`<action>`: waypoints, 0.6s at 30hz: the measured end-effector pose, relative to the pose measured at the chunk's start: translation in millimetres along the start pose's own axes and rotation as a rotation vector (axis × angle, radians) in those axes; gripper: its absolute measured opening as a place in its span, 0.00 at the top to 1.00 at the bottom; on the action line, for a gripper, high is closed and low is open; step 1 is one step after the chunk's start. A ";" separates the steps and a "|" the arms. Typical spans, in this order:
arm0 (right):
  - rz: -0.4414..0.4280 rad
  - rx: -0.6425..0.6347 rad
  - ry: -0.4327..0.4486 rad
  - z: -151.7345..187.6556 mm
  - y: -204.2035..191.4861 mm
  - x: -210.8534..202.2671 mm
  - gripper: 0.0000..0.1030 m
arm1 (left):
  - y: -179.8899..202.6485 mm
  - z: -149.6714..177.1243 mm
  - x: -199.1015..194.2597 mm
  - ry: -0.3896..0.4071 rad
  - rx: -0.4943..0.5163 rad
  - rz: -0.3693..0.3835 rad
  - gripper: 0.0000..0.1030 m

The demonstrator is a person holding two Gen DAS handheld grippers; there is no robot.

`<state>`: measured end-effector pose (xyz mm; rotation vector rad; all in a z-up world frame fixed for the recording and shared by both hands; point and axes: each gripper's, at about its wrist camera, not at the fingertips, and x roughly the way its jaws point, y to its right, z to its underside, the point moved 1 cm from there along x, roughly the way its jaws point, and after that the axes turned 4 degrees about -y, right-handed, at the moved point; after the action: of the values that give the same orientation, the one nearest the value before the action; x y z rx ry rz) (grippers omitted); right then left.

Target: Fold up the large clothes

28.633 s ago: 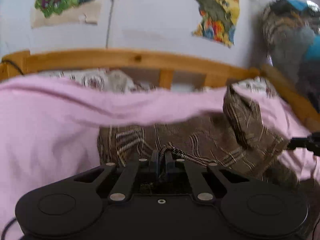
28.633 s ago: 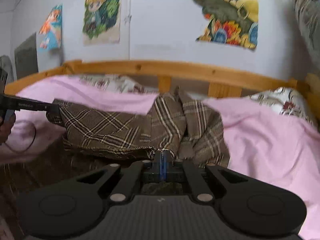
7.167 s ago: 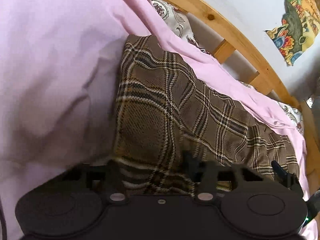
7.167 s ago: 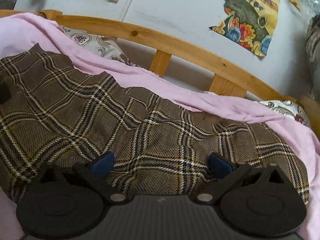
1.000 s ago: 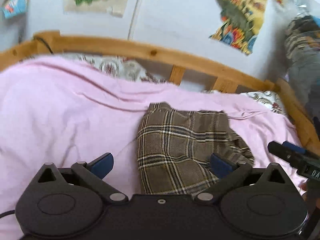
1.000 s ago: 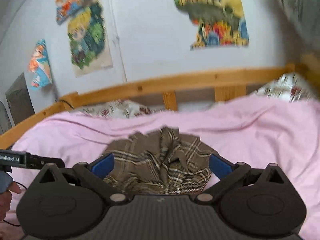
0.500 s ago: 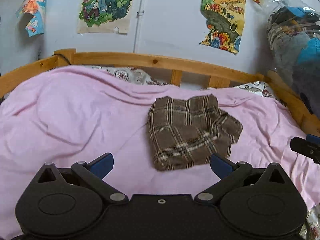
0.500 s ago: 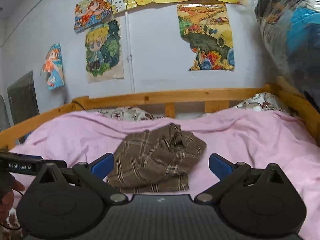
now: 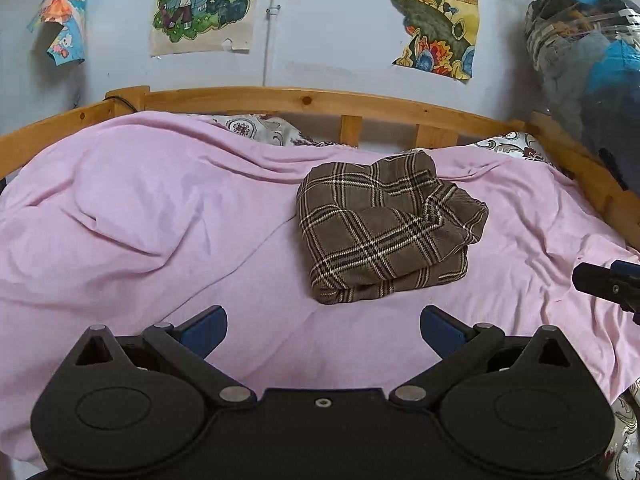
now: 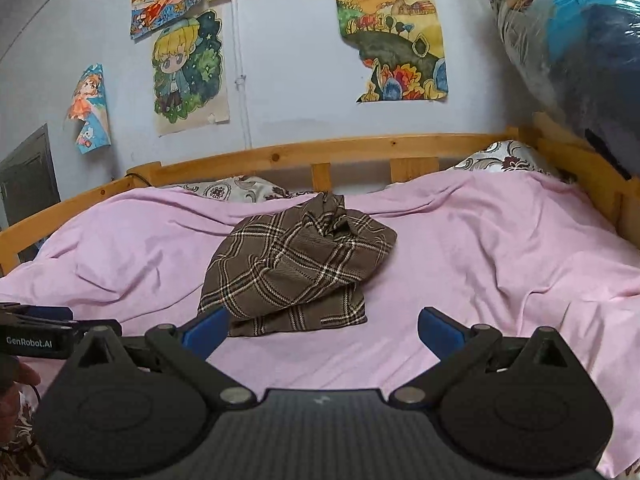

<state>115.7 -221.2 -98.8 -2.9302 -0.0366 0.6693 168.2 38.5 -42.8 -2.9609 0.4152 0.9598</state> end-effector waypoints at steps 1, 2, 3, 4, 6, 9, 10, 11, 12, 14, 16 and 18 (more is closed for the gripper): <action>0.001 -0.004 0.001 0.3 -0.8 0.4 0.00 | -0.4 0.3 0.8 -0.005 -0.003 0.002 0.01; 0.001 -0.006 0.000 0.0 -1.2 0.8 0.00 | -0.9 0.3 0.9 -0.009 -0.005 0.004 0.01; 0.001 -0.010 0.000 0.3 -2.0 1.0 0.00 | -1.3 0.4 1.3 -0.014 -0.008 0.008 0.01; 0.001 -0.012 0.000 0.5 -2.2 1.1 0.00 | -1.8 0.2 1.9 -0.020 -0.012 0.011 0.01; -0.001 -0.016 -0.004 0.9 -2.5 1.8 0.00 | -2.0 0.8 2.7 -0.027 -0.020 0.012 0.01; -0.001 -0.019 -0.009 0.6 -2.0 2.2 0.00 | -2.6 1.1 2.8 -0.028 -0.022 0.008 0.01; -0.002 -0.020 -0.010 0.6 -1.6 2.3 0.00 | -2.3 1.2 2.6 -0.027 -0.022 0.007 0.01; -0.003 -0.022 -0.009 0.7 -0.9 2.1 0.00 | -2.1 1.4 2.5 -0.027 -0.021 0.005 0.01; -0.001 -0.023 -0.008 0.5 -0.7 2.0 0.00 | -1.4 1.5 2.3 -0.026 -0.021 0.003 0.01; 0.000 -0.021 -0.007 0.4 -0.9 1.9 0.00 | -0.8 1.7 2.3 -0.026 -0.018 0.002 0.01; -0.002 -0.022 -0.008 0.6 0.1 1.9 0.00 | -0.7 1.7 2.2 -0.025 -0.020 0.002 0.01; -0.001 -0.024 -0.008 0.5 0.2 1.9 0.00 | -0.7 1.8 2.3 -0.027 -0.019 0.004 0.01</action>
<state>117.2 -221.3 -100.1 -2.9500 -0.0478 0.6856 169.2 38.8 -45.6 -2.9616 0.4147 1.0087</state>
